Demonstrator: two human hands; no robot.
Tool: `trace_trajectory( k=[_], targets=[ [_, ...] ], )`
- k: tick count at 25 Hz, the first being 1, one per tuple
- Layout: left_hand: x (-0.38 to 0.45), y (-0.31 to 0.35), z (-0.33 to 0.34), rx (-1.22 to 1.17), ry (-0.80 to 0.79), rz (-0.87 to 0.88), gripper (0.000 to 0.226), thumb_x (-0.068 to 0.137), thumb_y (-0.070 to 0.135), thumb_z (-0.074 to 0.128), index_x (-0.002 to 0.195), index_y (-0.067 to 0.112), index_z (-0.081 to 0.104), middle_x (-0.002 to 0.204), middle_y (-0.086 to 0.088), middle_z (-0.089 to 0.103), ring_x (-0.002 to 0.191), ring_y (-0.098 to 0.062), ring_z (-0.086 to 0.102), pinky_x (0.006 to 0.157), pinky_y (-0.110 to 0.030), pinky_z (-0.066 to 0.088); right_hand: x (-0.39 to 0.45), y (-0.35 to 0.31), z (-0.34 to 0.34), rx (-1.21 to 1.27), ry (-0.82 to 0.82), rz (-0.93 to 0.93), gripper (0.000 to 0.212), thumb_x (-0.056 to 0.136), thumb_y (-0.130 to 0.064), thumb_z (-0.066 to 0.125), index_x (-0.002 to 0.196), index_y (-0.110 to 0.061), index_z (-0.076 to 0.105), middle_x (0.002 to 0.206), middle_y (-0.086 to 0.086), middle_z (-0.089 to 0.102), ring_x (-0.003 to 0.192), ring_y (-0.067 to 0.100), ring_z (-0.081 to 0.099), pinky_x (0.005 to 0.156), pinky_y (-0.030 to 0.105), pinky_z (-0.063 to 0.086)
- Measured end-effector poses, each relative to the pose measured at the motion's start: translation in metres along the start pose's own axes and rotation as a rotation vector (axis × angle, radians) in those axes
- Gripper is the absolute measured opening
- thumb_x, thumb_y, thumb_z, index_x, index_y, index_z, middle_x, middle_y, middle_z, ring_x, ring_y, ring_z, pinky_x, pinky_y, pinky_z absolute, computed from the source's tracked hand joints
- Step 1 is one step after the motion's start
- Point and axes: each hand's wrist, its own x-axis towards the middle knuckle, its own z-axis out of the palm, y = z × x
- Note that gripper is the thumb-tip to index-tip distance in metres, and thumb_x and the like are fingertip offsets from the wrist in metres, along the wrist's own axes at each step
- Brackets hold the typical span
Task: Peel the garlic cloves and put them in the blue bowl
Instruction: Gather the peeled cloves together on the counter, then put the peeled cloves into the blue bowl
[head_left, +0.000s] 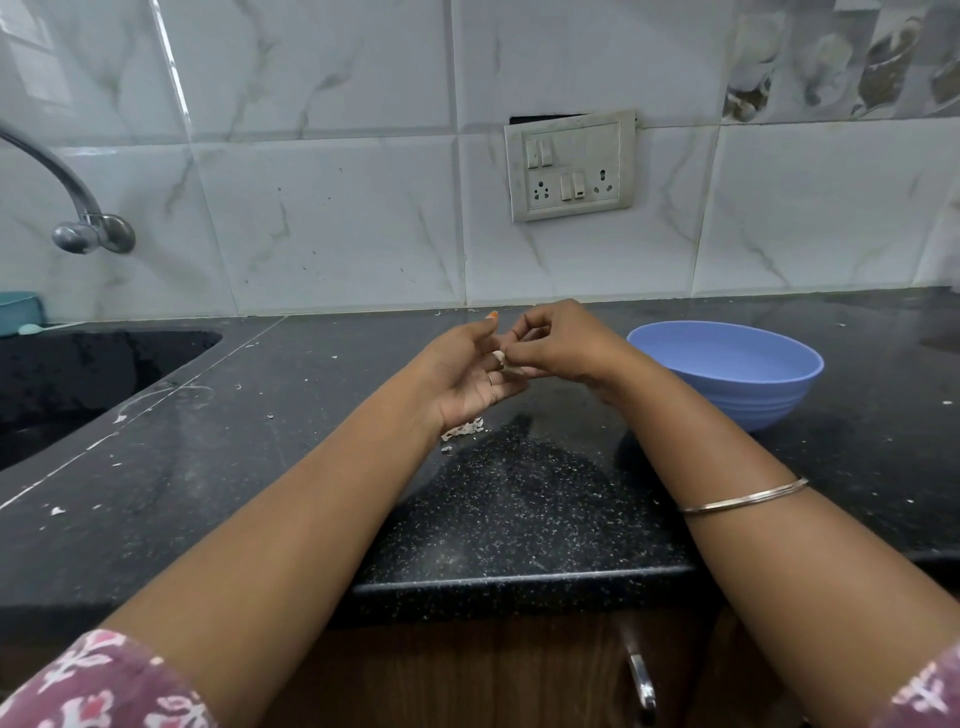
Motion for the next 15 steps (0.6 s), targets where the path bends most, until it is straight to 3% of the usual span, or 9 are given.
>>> trace_trajectory(
  k=[3,6,8,10,13,15],
  targets=[
    [-0.004,0.002,0.002,-0.063,0.002,-0.056,0.041,0.102,0.029,0.032,0.103,-0.006,0.054,0.091,-0.014,0.064,0.082,-0.023,0.062,0.084,-0.036,0.053,0.0,-0.001,0.007,-0.291,0.084,-0.108,0.007,0.072,-0.012,0.07,0.078,-0.015,0.067,0.066,-0.004,0.064,0.063,0.009,0.058,0.053,0.02,0.044],
    [-0.004,0.004,0.002,-0.164,0.028,-0.075,0.045,0.103,0.025,0.029,0.113,-0.015,0.047,0.1,-0.022,0.06,0.081,-0.024,0.066,0.094,-0.041,0.05,0.002,0.002,0.008,-0.317,0.147,-0.157,0.013,0.074,-0.022,0.077,0.078,-0.016,0.066,0.067,-0.008,0.062,0.063,0.006,0.057,0.052,0.016,0.041],
    [-0.005,0.005,0.001,-0.212,0.05,-0.069,0.048,0.103,0.023,0.03,0.125,-0.019,0.04,0.109,-0.027,0.057,0.099,-0.027,0.061,0.09,-0.043,0.052,0.003,0.002,0.008,-0.264,0.139,-0.139,0.014,0.079,-0.026,0.075,0.079,-0.013,0.07,0.071,-0.003,0.068,0.067,0.011,0.063,0.058,0.019,0.048],
    [-0.006,0.007,0.001,-0.231,0.08,-0.054,0.047,0.103,0.022,0.032,0.126,-0.018,0.04,0.117,-0.032,0.054,0.11,-0.034,0.057,0.088,-0.042,0.052,0.004,0.002,0.009,-0.07,0.168,-0.066,0.015,0.086,-0.024,0.067,0.085,-0.01,0.071,0.08,0.001,0.07,0.077,0.016,0.066,0.075,0.029,0.053],
    [-0.005,0.008,0.002,-0.253,0.15,0.019,0.042,0.102,0.022,0.036,0.115,-0.016,0.048,0.122,-0.031,0.051,0.123,-0.035,0.051,0.104,-0.039,0.043,0.009,-0.001,0.01,0.433,0.276,0.195,0.012,0.095,-0.018,0.054,0.097,-0.011,0.063,0.094,0.001,0.062,0.095,0.016,0.057,0.089,0.032,0.048],
    [-0.003,0.009,0.005,-0.284,0.141,0.08,0.04,0.1,0.027,0.041,0.103,-0.011,0.054,0.11,-0.025,0.055,0.119,-0.031,0.054,0.104,-0.035,0.043,0.01,-0.003,0.01,0.883,0.165,0.408,0.019,0.099,-0.022,0.044,0.101,-0.007,0.057,0.101,0.009,0.059,0.104,0.022,0.056,0.091,0.035,0.046]
  ],
)
